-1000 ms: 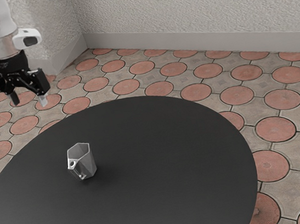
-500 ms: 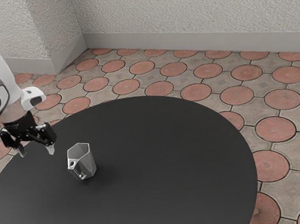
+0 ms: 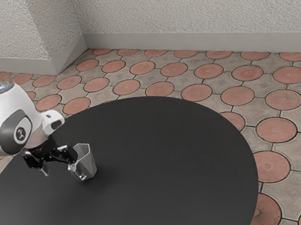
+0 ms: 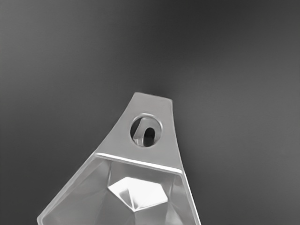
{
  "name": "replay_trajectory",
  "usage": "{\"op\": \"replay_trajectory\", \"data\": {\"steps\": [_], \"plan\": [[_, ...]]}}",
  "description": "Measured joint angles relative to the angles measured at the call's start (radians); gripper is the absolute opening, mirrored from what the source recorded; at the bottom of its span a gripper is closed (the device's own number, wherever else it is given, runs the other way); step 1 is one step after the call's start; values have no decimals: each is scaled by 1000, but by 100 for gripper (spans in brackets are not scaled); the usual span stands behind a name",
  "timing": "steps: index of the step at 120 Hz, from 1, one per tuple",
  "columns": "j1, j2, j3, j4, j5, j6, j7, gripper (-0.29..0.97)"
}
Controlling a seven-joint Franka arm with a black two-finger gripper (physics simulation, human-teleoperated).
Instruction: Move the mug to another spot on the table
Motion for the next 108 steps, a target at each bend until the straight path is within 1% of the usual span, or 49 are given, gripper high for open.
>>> {"op": "replay_trajectory", "data": {"steps": [13, 30, 41, 49, 76, 108], "plan": [[11, 34, -8, 5, 5, 23, 9, 68], [22, 94, -9, 16, 77, 77, 32, 67], [34, 135, -10, 30, 101, 124, 58, 67], [43, 152, -14, 39, 96, 152, 75, 66], [39, 184, -37, 51, 36, 202, 121, 64], [41, 237, -38, 52, 28, 251, 169, 63]]}}
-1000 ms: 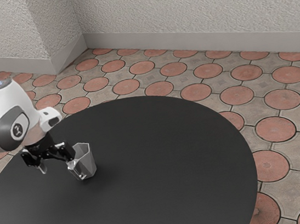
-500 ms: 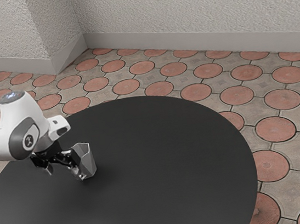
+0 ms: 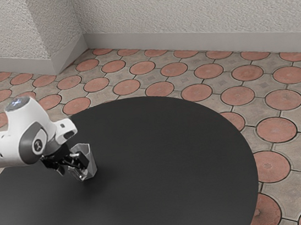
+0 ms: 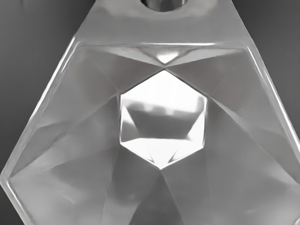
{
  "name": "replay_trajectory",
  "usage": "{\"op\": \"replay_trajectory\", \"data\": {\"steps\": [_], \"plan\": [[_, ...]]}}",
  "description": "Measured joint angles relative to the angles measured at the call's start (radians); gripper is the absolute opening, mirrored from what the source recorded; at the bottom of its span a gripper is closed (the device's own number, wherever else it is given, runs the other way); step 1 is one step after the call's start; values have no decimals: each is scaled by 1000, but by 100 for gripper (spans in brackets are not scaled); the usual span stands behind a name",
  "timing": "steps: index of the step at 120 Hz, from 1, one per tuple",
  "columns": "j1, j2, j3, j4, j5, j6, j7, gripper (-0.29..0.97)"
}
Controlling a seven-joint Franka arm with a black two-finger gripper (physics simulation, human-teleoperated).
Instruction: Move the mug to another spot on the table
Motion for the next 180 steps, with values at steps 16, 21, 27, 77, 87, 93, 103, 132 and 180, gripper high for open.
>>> {"op": "replay_trajectory", "data": {"steps": [16, 21, 27, 77, 87, 93, 103, 132, 180], "plan": [[7, 7, 0, 3, 4, 19, 22, 61], [11, 13, 0, 5, 4, 25, 29, 61], [16, 19, 0, 6, 5, 32, 37, 60], [31, 24, -17, 6, 4, 57, 81, 49], [21, 24, -18, 6, 4, 59, 87, 48], [18, 24, -18, 6, 3, 59, 90, 47], [17, 25, -18, 6, 0, 60, 95, 46], [31, 25, -18, 6, -16, 62, 100, 38], [25, 27, -17, 6, -24, 75, 96, 14]]}}
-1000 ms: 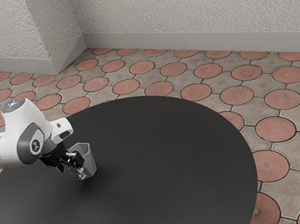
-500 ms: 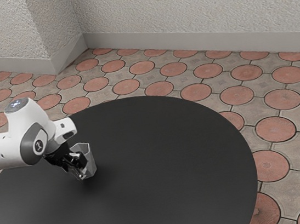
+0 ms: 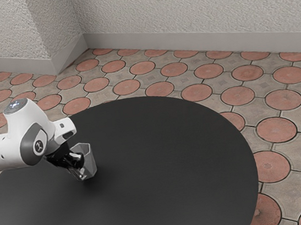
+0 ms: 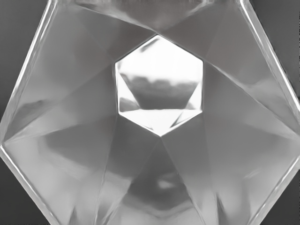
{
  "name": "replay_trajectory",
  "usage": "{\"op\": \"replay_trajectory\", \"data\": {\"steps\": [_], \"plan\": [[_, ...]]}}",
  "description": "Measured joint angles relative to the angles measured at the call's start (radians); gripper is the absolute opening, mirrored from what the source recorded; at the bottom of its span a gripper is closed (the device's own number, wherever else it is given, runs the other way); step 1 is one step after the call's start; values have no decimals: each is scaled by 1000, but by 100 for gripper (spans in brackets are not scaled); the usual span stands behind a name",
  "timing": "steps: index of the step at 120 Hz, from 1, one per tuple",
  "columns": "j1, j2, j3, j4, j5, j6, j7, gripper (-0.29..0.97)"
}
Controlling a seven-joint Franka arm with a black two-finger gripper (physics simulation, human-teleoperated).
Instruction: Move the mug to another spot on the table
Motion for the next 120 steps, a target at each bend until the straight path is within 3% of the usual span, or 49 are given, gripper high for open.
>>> {"op": "replay_trajectory", "data": {"steps": [47, 59, 73, 120], "plan": [[1, -27, -2, 8, 15, 6, -20, -3], [-16, -41, 11, 7, 19, 5, -25, -4], [36, -54, -45, 6, 22, 1, -31, -6], [2, -166, -80, -87, 26, -27, -64, -7]]}}
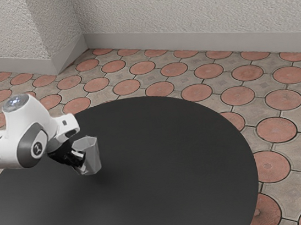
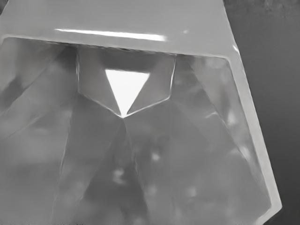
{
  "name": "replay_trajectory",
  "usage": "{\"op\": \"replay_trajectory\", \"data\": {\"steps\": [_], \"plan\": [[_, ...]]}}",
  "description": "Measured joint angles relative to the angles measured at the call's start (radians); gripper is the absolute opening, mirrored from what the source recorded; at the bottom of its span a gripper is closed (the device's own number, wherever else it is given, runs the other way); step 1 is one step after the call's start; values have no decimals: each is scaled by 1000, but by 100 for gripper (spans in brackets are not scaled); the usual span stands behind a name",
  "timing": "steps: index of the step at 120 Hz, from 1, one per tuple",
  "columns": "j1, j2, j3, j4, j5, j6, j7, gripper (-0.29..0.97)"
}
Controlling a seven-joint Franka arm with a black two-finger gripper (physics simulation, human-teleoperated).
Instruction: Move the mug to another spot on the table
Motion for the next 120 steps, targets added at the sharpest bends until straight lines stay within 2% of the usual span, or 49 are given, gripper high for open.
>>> {"op": "replay_trajectory", "data": {"steps": [19, 74, 120], "plan": [[1, -54, -40, -52, -5, -15, -20, -5], [0, -105, -159, -116, -57, -29, -75, -3], [8, -77, -182, -113, -72, -9, -107, -5]]}}
